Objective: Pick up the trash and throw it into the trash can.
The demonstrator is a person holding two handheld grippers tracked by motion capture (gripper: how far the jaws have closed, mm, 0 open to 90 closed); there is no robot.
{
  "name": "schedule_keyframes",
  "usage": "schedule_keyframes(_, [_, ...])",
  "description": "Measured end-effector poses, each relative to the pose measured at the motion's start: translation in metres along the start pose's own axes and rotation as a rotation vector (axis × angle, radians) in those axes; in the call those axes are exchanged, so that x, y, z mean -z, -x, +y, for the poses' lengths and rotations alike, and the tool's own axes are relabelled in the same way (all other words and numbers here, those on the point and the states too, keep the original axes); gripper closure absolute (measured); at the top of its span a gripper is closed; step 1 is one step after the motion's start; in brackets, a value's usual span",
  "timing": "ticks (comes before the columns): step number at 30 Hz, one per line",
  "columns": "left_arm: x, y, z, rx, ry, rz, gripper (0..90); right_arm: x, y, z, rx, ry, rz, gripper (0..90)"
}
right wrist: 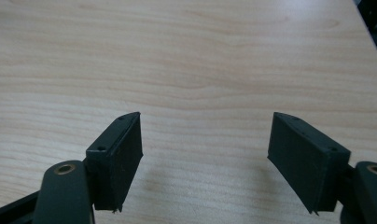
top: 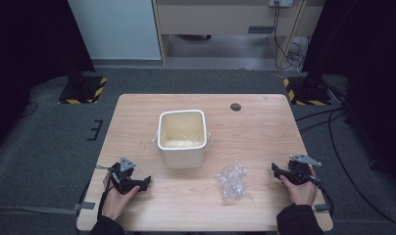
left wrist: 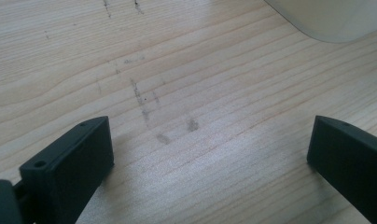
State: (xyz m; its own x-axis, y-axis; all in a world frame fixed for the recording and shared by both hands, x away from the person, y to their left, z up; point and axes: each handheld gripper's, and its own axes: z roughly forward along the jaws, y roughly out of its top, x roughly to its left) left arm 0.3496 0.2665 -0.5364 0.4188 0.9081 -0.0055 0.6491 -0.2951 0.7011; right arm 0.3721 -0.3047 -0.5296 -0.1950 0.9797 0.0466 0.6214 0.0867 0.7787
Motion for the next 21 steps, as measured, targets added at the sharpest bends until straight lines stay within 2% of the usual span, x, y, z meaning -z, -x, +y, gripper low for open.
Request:
schedule_keyframes(5, [0.001,-0.001,-0.001,-0.007,-0.001,-0.005,0.0,0.008,-0.003,0.006,0.011,0.032,0.006,25.8])
schedule_keyframes(9, [0.001,-0.002,-0.001,-0.014,-0.002,-0.010,0.0,0.018,-0.008,0.014,0.015,0.093,0.017,25.4])
schedule_keyframes(16, [0.001,-0.002,-0.001,-0.014,-0.003,-0.008,0.0,0.029,-0.015,0.025,0.013,0.132,0.043,25.3])
schedule_keyframes(17, [0.001,-0.002,-0.001,-0.014,-0.003,-0.008,0.0,0.036,-0.018,0.031,0.014,0.162,0.051,25.2])
schedule_keyframes(18, [0.001,-0.002,-0.001,-0.014,-0.003,-0.008,0.0,0.036,-0.018,0.031,0.014,0.162,0.051,25.2])
schedule_keyframes(19, [0.001,-0.002,-0.001,-0.014,-0.003,-0.008,0.0,0.042,-0.021,0.036,0.008,0.193,0.062,24.7])
schedule_keyframes(21, [0.001,-0.002,-0.001,-0.014,-0.003,-0.007,0.0,0.047,-0.023,0.040,0.002,0.216,0.071,24.1])
